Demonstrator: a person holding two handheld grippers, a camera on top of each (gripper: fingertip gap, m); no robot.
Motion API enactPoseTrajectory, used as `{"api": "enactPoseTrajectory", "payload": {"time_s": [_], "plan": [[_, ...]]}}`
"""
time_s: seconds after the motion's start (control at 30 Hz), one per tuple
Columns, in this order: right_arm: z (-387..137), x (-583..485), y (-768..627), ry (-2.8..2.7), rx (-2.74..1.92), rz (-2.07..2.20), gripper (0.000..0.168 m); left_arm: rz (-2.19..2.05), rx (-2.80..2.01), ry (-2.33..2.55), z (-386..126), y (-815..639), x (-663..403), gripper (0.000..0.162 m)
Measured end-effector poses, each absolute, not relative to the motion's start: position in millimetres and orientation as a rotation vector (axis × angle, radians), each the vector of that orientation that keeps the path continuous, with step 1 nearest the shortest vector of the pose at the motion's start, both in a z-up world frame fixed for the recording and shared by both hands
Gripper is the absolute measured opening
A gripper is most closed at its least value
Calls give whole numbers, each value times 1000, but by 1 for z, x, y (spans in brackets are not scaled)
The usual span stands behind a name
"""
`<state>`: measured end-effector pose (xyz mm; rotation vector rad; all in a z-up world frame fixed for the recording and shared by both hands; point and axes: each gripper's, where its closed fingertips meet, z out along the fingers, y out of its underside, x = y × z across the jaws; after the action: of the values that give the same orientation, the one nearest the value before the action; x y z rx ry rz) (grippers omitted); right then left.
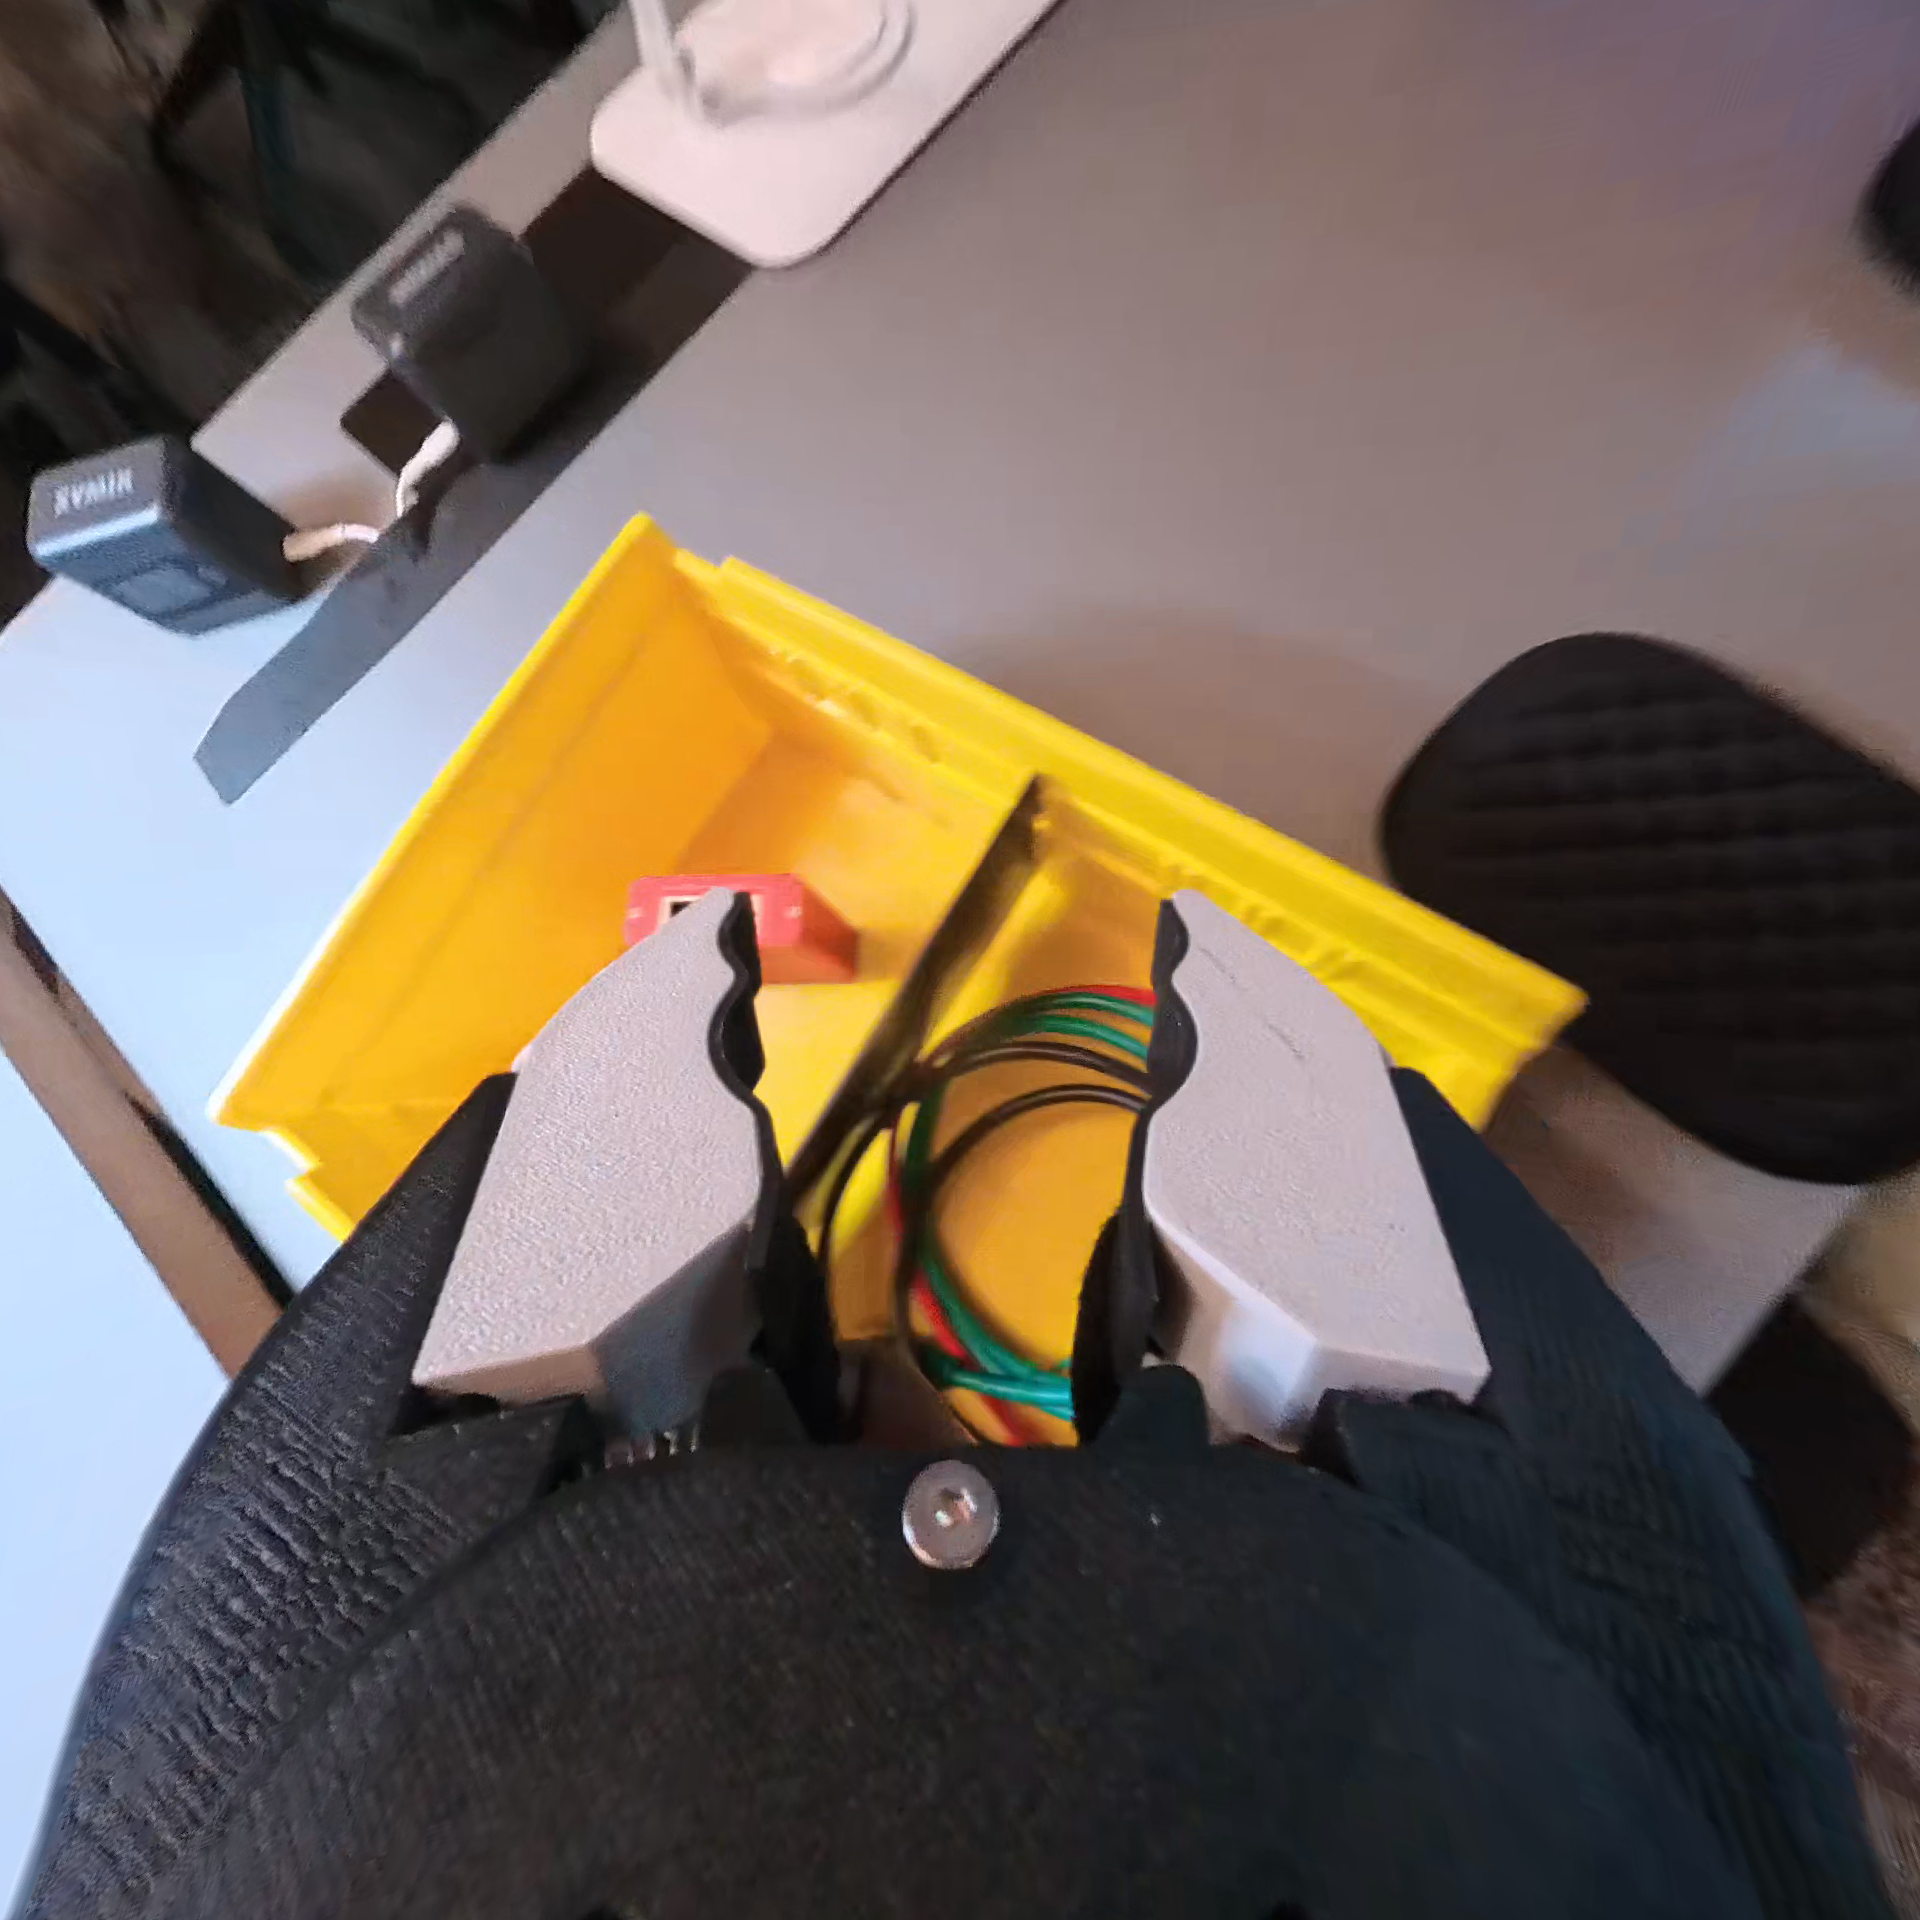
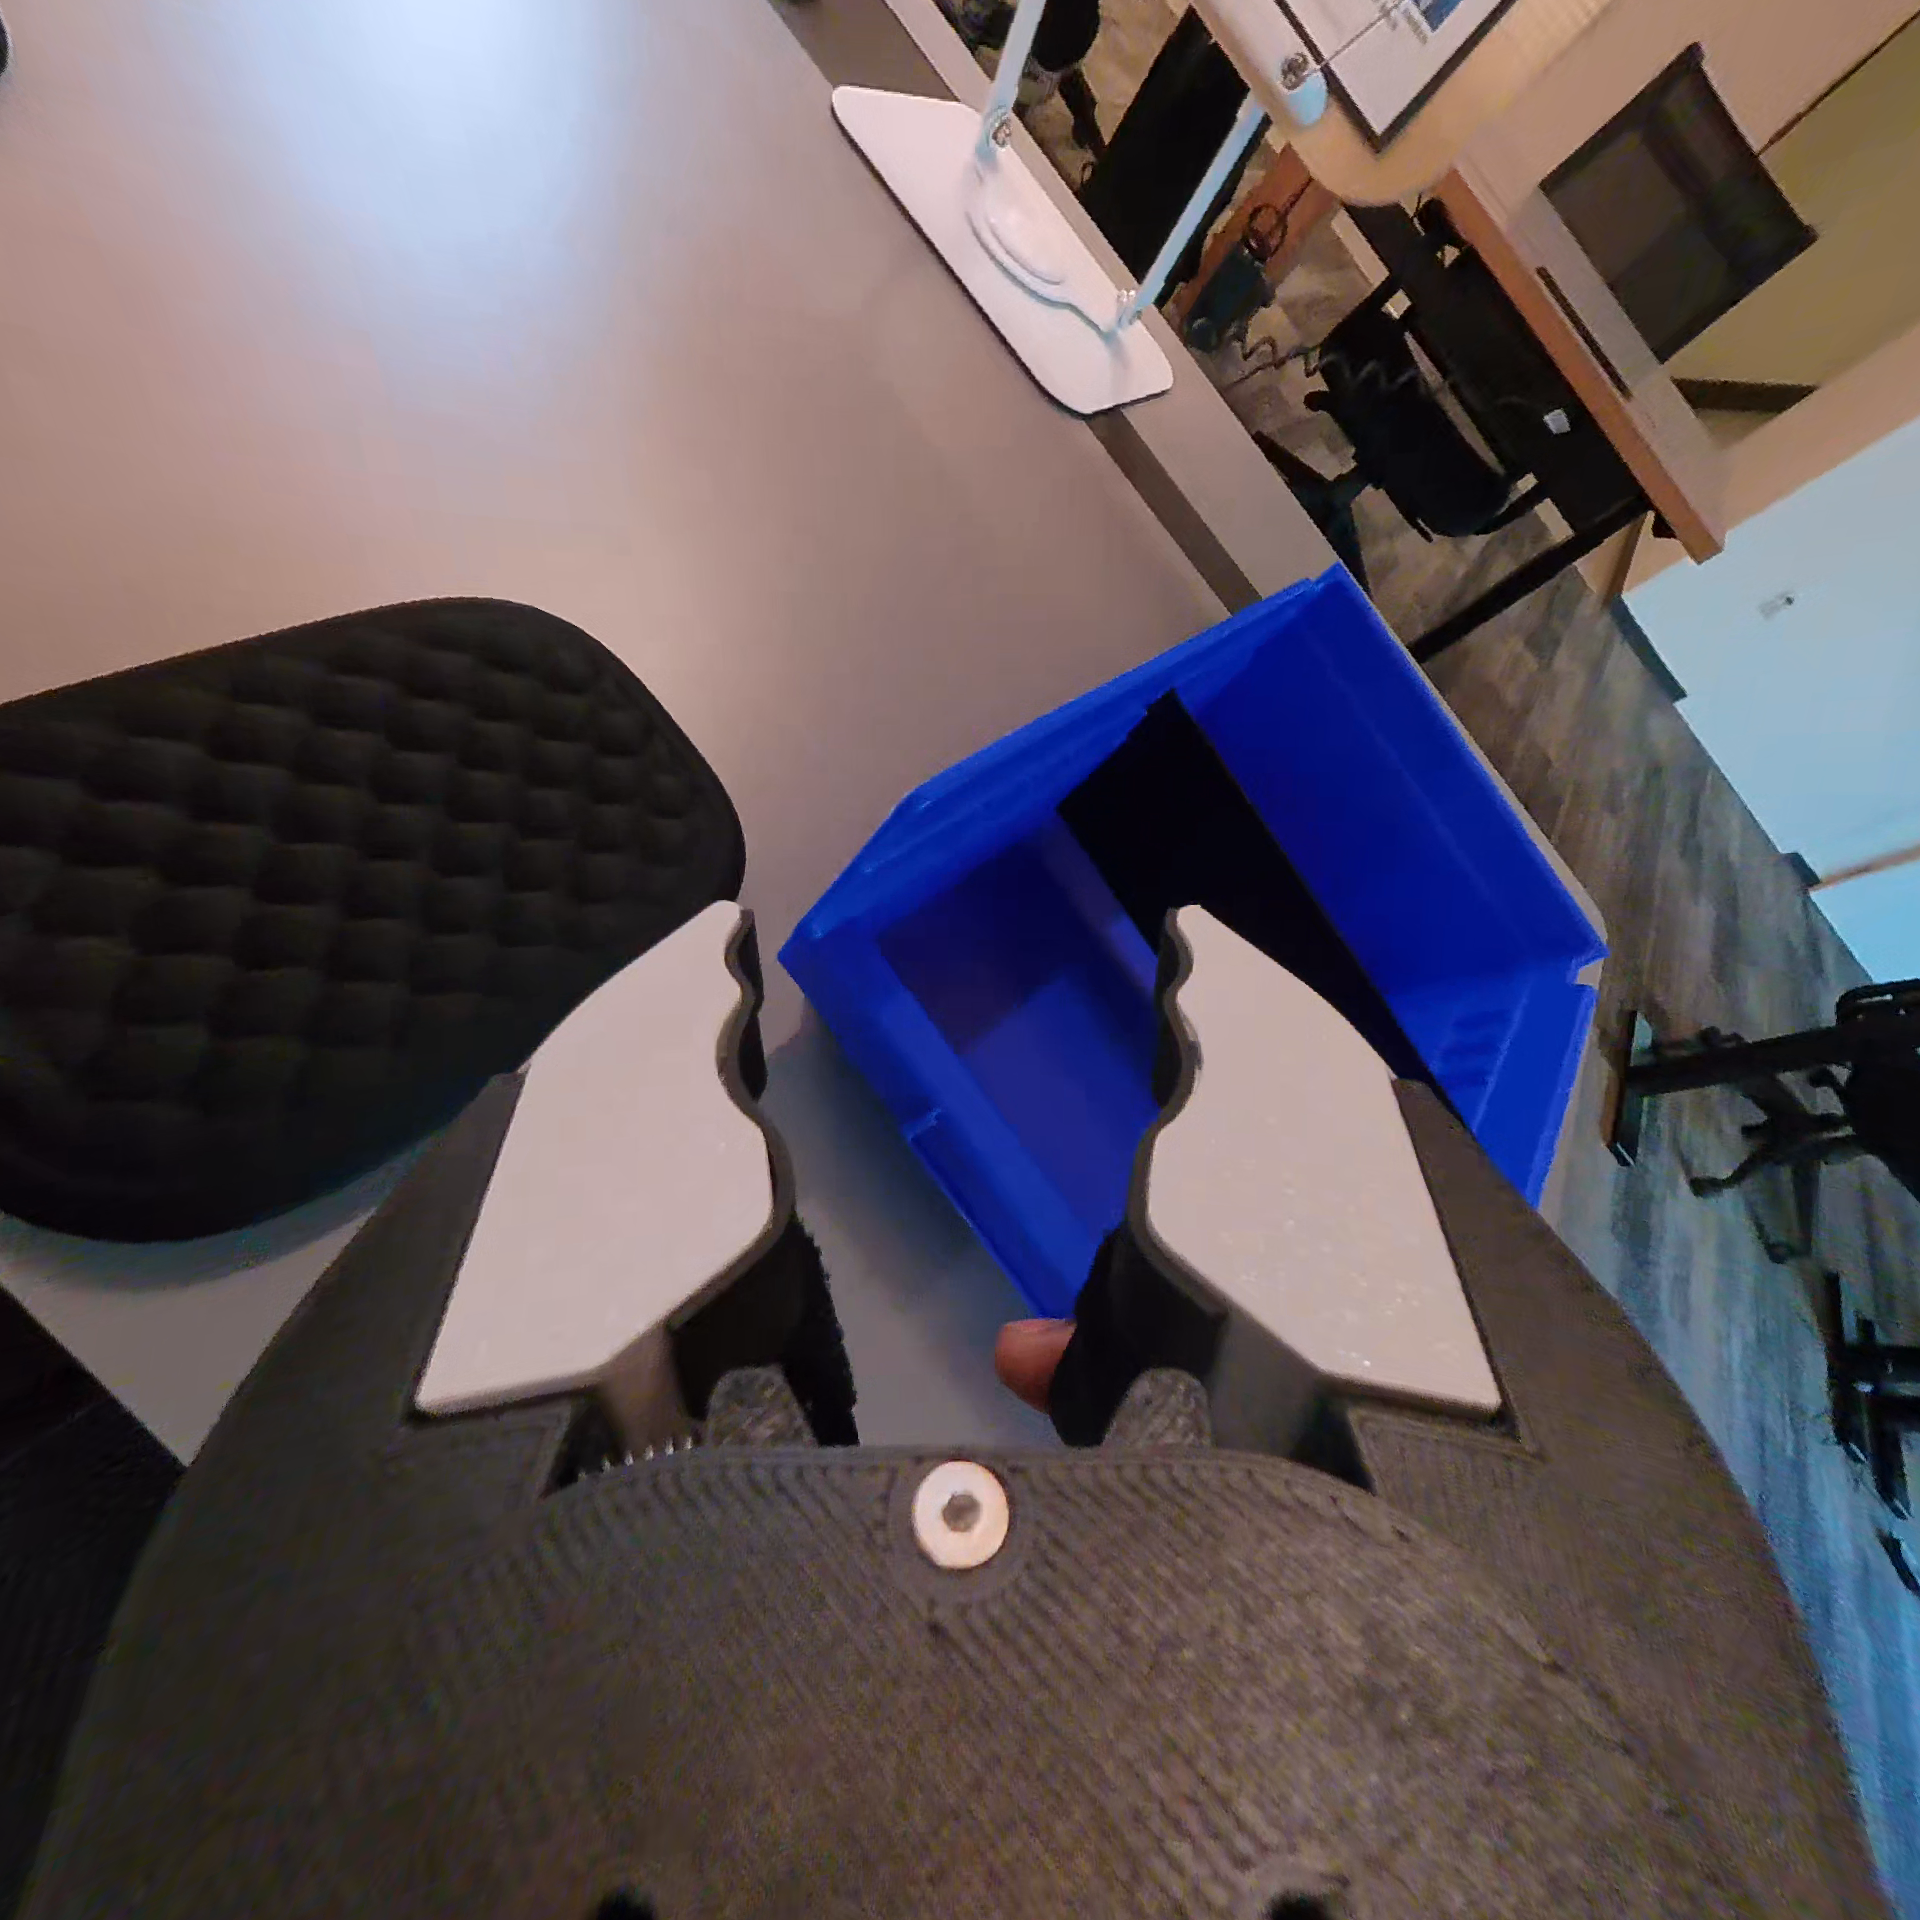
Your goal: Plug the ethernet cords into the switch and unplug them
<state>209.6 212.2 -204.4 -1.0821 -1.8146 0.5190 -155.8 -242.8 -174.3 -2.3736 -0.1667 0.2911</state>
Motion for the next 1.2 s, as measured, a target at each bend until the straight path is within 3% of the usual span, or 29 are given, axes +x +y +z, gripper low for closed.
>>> {"api": "enactPoseTrajectory", "payload": {"time_s": [0.27, 0.6, 0.7, 0.9, 1.2], "plan": [[-198, 222, 209, -1782, -1079, 520, 69, 210, -2692, -315, -236, -237, -237, 68], [-201, 216, 203, -1806, -1047, 528, 66, 128, -2848, -289, -283, -244, -250, 77], [-203, 215, 202, -1816, -1051, 522, 66, 157, -2824, -228, -286, -240, -251, 68], [-207, 211, 200, -1841, -1050, 506, 65, 294, -2769, -186, -260, -240, -250, 68], [-206, 188, 165, -1897, -935, 654, 66, 492, -2465, 61, -140, -189, -194, 68]]}}
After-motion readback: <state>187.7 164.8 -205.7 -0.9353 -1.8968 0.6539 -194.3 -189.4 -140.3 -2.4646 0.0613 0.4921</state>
